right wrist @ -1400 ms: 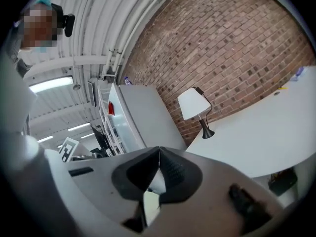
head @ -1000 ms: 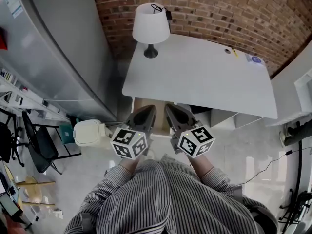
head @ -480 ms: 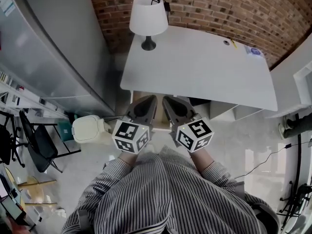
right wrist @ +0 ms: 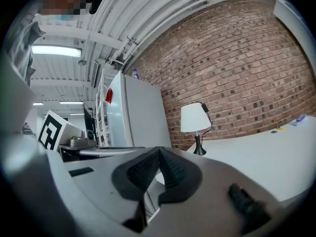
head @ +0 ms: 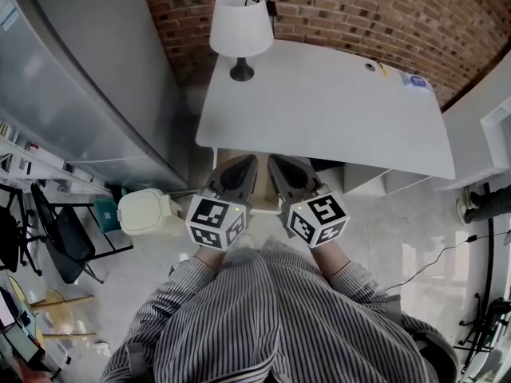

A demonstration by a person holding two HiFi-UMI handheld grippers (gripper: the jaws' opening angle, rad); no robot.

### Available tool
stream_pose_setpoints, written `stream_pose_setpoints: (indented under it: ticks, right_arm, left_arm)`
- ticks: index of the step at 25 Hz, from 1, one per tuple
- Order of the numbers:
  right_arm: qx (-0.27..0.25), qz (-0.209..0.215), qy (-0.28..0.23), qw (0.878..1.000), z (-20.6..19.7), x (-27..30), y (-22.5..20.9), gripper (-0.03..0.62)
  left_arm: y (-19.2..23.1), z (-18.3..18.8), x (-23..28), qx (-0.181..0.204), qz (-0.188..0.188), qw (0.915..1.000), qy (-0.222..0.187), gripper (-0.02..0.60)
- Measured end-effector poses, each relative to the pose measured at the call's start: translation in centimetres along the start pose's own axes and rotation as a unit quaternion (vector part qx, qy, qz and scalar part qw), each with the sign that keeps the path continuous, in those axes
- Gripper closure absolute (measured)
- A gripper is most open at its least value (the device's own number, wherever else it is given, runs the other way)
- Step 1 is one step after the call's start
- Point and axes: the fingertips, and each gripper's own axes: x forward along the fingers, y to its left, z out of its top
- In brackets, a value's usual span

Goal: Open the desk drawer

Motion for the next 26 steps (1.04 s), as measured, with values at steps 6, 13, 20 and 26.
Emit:
stream_pose_setpoints:
  ticks: [6,13,20,26]
  right_arm:
    - [-0.010,-0.002,0.011,1.000,-0.4,0.4,0.3,0.577]
    - [-0.019,-0.001,0.023,1.000,-1.0,0.7,0.8,0.577]
    - [-0.020,-0.001,0.028,0.999,-1.2,0.8,0.9,0.577]
    - [-0.019,0.007,0.050,0.999,-2.3,1.4,1.4,0.577]
  left_arm:
    - [0.4,-0.3,0.1,-0.021,-0.005,0.9998,0.002,0.569]
    - [0.6,-0.5,0.1,-0.020,-0.002,0.9998,0.005,0.569]
    - [0.7,-0.3,-0.1,-0.026,-0.007,0.9996,0.001,0.569]
    - [1.4,-0.9,-0.2,-0.038,-0.005,0.9992,0.008,0.569]
